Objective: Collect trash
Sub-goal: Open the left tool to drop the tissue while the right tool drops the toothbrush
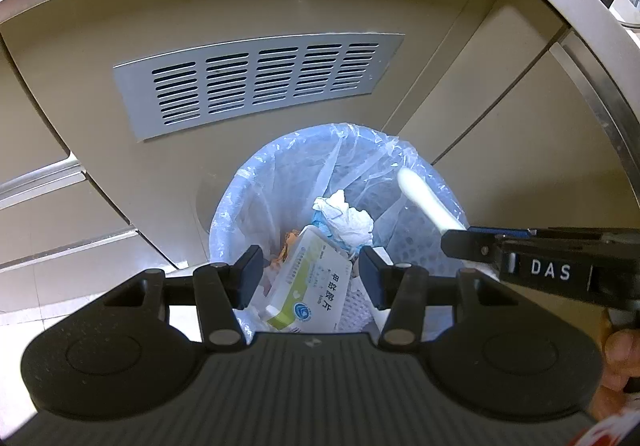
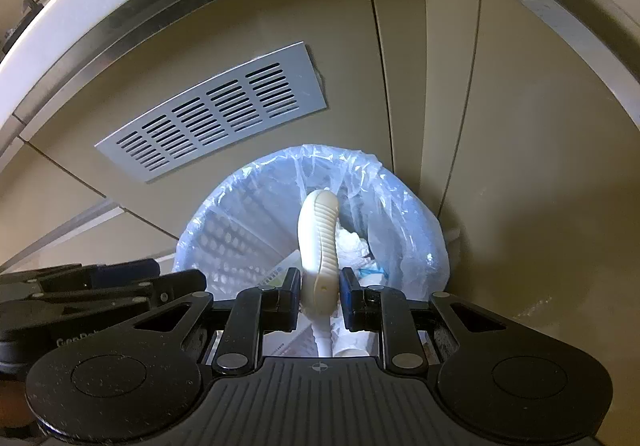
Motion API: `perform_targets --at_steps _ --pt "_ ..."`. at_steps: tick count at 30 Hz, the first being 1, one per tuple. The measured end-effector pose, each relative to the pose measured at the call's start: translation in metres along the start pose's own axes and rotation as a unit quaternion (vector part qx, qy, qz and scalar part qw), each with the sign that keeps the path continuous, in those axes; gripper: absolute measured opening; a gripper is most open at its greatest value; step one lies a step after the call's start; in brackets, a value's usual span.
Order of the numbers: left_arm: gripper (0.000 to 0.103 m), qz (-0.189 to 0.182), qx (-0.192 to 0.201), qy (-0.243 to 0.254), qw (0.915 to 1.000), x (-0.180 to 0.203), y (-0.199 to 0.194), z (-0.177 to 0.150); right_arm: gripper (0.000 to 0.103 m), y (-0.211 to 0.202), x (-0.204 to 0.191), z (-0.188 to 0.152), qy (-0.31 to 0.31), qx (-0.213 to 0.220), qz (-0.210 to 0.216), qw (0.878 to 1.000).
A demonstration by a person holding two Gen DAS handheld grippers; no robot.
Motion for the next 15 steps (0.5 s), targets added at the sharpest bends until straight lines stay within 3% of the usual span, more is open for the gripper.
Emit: perform_targets --at_steps 15 --pt "0.048 0.004 0.002 -0.007 1.0000 -0.010 -0.006 -0.003 0.021 0.012 -0.009 0.003 0.020 0.001 0.017 1.000"
Point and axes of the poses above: each gripper's, at about its wrist camera, not at the fingertips, and y roughly the way its jaws point, x to its right, z to its top, the point moved 2 cm from there along y, roughly the way its jaws point, and after that the axes turned 15 degrees about -z, right-handed, at the moved point
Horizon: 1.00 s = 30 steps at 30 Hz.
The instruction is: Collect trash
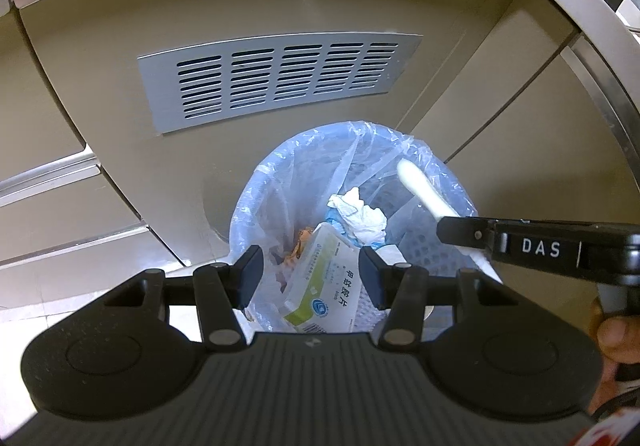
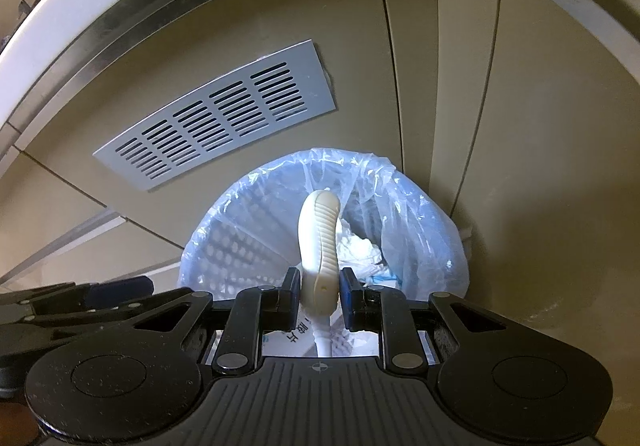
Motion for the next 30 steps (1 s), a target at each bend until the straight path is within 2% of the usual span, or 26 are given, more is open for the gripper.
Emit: perform_targets --at_steps 2,4,13,19,25,30 --pt "0.048 0.002 0.001 0.000 1.0000 -0.002 -0.001 0.000 0.023 0.002 0.000 0.000 0.010 -0.003 0.001 1.000" --pt "0.048 0.003 0.002 0.001 1.0000 -0.004 -0.003 -0.001 0.036 0.002 0.000 0.000 0.012 -0.004 -0.001 1.000" --pt "0.048 0.005 0.003 0.000 1.0000 -0.008 -0.008 -0.002 0.037 0.002 0.007 -0.009 0.004 -0.031 -0.010 0.999" --pt "0.050 0.001 0.005 0.006 1.0000 -0.003 -0.015 0.000 0.037 -0.010 0.008 -0.013 0.002 -0.033 -0.015 0.999" --pt "0.053 -0.007 0.016 0.020 0.9997 0.007 -0.030 0.006 0.037 -0.035 0.005 -0.011 0.002 -0.018 -0.018 1.000" --pt "0.061 -0.018 0.026 0.046 0.9985 0.018 -0.048 0.010 0.037 -0.064 0.004 -0.011 0.019 0.007 -0.031 0.999"
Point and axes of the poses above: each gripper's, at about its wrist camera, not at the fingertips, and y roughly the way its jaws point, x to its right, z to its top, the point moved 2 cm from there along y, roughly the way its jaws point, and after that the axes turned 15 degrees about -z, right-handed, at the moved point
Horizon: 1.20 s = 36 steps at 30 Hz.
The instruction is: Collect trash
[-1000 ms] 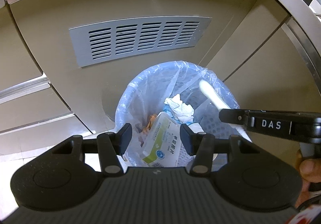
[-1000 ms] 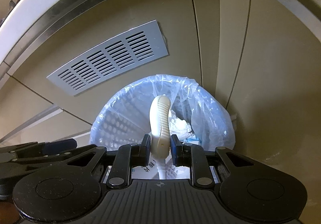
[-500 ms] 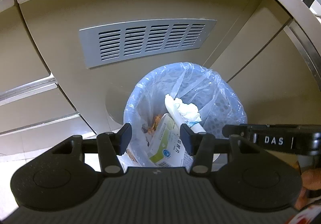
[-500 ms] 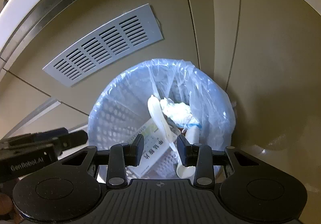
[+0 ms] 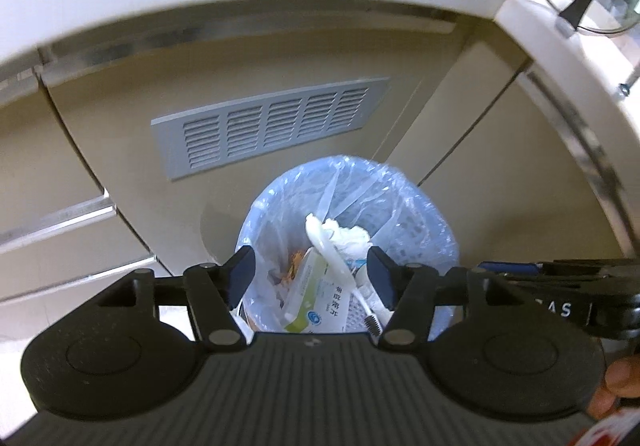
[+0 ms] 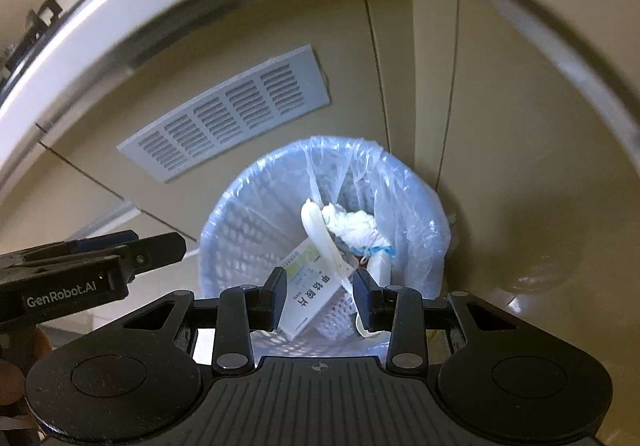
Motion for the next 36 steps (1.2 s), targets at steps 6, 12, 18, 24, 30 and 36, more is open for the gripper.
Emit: perform_targets --at_steps 6,12,18,24,30,36 --pt "0.073 -0.010 0.014 0.038 0.9991 0.015 -0.024 0.008 0.042 -0.040 0.002 -0.002 0.029 0.033 -0.014 0.999" --pt "0.087 -0.021 0.036 0.064 0.9971 0.028 -0.053 0.016 0.056 -0.079 0.005 -0.009 0.057 0.062 -0.030 0.996" --pt "0.096 -0.022 0.051 0.077 0.9955 0.040 -0.074 0.023 0.067 -0.108 0.013 -0.018 0.069 0.077 -0.043 0.994" --pt "0.102 -0.004 0.066 0.087 0.9939 0.059 -0.087 0.026 0.068 -0.119 0.025 -0.023 0.065 0.077 -0.050 0.994" --pt "0.102 0.011 0.072 0.091 0.9932 0.074 -0.104 0.022 0.068 -0.134 0.031 -0.027 0.066 0.100 -0.047 0.992" --pt "0.102 -0.002 0.079 0.097 0.9922 0.081 -0.121 0.025 0.068 -0.153 0.032 -0.029 0.091 0.129 -0.055 0.986"
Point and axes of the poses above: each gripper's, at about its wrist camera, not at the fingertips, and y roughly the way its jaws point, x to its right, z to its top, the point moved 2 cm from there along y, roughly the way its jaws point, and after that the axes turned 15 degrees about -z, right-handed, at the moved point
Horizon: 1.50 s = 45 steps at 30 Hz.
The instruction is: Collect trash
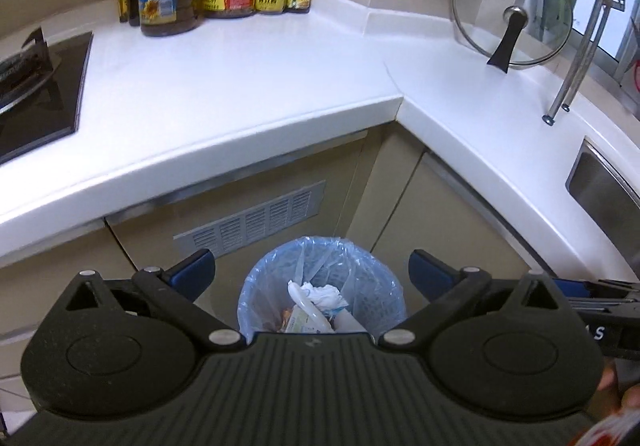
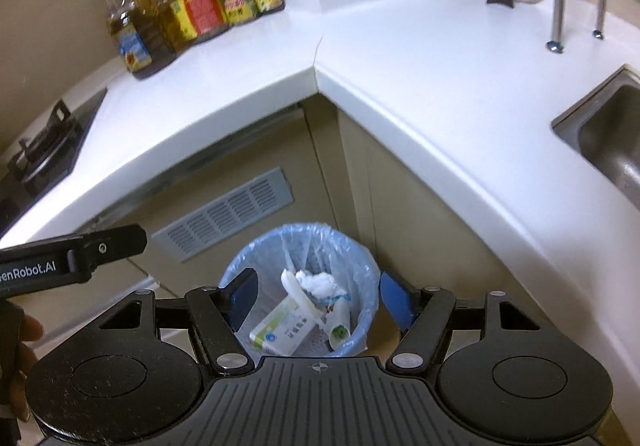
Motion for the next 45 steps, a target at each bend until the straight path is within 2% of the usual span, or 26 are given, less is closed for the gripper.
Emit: perform_targets --at_steps 7,13,17,25,45 --pt "0.101 -0.039 0.010 0.035 0.9986 0.000 -0.022 0.009 0.068 -0.030 -0.014 -0.007 0.039 0.034 -0.038 0.998" --pt "0.101 -0.050 0.019 0.061 0.9967 -0.005 -0.046 0.008 0.068 -0.056 -0.035 -0.019 0.049 0.053 -0.060 0.996" --pt "0.101 -0.049 0.022 0.077 0.9956 -0.008 -0.059 0.003 0.068 -0.069 -0.047 -0.029 0.056 0.060 -0.071 0.994" --pt "0.101 -0.045 0.029 0.076 0.9957 -0.016 -0.079 -0.006 0.068 -0.085 -0.061 -0.039 0.047 0.075 -0.073 0.993" --pt "0.101 -0.027 0.017 0.061 0.9976 -0.010 -0.079 -0.020 0.068 -0.090 -0.059 -0.041 0.028 0.080 -0.079 0.993"
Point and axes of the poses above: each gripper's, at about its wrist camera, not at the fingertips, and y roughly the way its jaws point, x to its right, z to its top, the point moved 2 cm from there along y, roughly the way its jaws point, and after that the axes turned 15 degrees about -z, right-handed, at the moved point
